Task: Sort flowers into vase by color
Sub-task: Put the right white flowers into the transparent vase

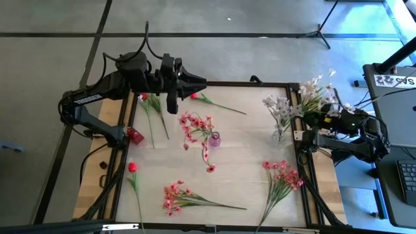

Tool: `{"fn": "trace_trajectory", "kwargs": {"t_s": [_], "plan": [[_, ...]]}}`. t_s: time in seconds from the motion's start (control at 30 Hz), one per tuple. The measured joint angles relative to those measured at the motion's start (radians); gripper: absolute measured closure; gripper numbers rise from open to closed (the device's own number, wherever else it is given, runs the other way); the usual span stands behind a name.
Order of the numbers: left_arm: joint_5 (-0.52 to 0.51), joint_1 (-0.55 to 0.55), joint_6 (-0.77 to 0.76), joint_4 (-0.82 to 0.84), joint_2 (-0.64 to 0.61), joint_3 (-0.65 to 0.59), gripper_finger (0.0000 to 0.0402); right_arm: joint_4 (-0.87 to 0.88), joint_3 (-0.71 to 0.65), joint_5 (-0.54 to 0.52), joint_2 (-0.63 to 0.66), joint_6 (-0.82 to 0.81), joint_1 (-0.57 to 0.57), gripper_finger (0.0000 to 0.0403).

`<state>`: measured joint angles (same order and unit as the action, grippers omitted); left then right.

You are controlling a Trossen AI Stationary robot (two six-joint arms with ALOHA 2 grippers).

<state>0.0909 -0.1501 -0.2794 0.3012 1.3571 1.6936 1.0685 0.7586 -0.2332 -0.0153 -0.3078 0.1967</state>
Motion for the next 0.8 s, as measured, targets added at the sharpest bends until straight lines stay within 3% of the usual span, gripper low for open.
{"fn": "trace_trajectory", "kwargs": {"t_s": [0.23,0.37,0.63,0.8], "plan": [[0.008,0.011,-0.006,-0.001,0.000,0.000,0.0295,0.044,0.095,-0.016,0.003,-0.071,0.000,0.0401],[0.008,0.025,-0.006,-0.002,0.000,0.000,0.0295,0.054,0.095,0.031,0.010,-0.084,0.042,0.0401],[0.008,0.057,-0.001,-0.002,0.000,0.000,0.0295,-0.041,0.021,0.303,0.010,0.008,0.295,0.0401],[0.007,0.067,0.001,-0.002,0.000,0.000,0.0295,-0.002,0.047,0.421,0.010,0.179,0.452,0.0401]]}}
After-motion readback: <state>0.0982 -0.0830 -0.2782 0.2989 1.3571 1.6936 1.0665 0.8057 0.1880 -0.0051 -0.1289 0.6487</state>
